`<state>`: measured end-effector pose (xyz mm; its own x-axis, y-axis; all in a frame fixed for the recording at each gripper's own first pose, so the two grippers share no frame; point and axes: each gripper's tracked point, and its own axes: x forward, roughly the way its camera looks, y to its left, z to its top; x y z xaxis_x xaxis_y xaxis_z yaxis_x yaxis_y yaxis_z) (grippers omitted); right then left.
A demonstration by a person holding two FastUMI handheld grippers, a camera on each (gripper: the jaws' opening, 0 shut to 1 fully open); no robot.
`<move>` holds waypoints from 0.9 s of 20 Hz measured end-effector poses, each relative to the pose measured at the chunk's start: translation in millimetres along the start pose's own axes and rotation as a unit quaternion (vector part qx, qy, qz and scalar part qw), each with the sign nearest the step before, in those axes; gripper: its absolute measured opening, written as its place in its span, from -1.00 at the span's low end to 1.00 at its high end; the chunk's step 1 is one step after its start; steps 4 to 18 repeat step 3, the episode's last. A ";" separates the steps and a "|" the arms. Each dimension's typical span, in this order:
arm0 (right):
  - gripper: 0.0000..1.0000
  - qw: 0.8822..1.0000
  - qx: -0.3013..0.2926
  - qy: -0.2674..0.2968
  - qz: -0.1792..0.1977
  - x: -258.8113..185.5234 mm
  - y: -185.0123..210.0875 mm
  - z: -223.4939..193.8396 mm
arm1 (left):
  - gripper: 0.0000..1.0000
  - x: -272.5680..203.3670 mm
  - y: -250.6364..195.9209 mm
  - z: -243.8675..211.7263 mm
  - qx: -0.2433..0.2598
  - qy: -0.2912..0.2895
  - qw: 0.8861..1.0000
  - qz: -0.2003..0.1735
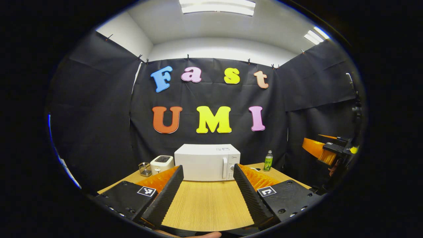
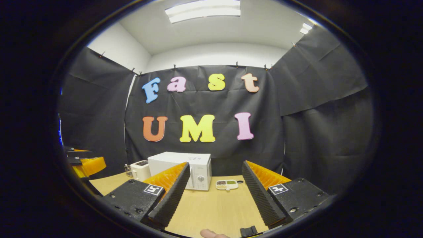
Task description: Open the microwave oven with the left hand, put the food in, and close the microwave oven.
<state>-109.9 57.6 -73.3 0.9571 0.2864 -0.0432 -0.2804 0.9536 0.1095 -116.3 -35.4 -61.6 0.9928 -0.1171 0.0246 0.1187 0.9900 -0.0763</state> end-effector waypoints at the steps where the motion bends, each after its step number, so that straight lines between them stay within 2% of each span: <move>1: 0.83 1.000 0.001 0.000 0.000 -0.4 -0.3 -0.2 | 0.91 -0.6 0.9 2.1 0.000 -0.001 1.000 0.001; 18: 0.83 1.000 0.003 0.003 0.002 -0.9 -0.9 -3.3 | 0.91 -2.9 -0.6 1.7 0.001 -0.003 1.000 0.001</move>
